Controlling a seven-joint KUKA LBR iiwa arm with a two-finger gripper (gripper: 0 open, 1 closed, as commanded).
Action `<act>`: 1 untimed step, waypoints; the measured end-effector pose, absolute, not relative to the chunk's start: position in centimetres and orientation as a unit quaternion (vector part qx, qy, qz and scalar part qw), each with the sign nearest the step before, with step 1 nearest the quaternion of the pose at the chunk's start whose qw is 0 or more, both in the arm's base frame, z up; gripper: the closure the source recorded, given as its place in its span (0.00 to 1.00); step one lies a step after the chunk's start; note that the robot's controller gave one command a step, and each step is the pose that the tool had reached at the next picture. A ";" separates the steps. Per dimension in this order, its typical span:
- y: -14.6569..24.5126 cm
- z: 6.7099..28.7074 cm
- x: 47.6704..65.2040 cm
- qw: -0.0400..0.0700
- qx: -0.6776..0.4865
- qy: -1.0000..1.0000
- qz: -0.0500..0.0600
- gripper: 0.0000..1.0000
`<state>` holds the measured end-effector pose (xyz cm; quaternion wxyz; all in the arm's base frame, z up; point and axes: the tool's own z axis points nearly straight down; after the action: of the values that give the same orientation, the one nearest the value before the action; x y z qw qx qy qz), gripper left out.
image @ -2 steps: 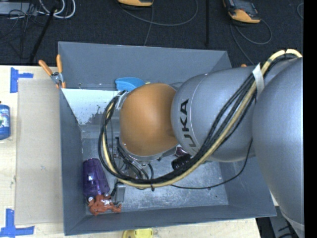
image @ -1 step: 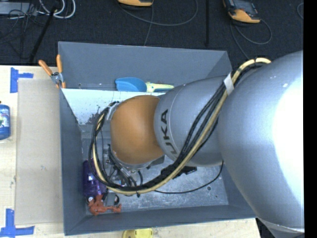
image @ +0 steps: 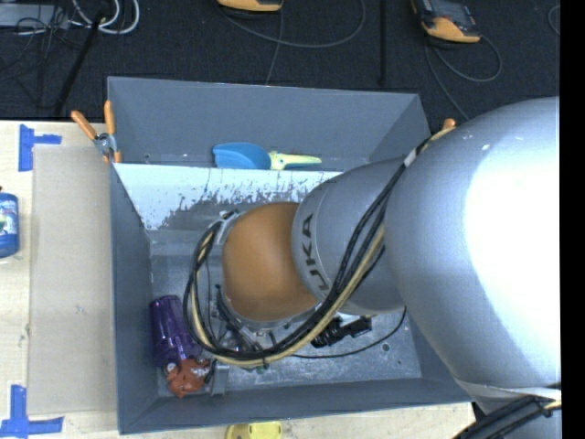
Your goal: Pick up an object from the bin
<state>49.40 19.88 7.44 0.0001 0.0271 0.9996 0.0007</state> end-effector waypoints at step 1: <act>21.5 7.2 48.9 0.000 0.054 0.999 -0.002 1.00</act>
Offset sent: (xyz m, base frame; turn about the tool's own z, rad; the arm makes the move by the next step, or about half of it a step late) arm 0.0000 0.0000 0.0000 0.0000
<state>48.89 21.52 7.17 0.0001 0.0541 0.9985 -0.0017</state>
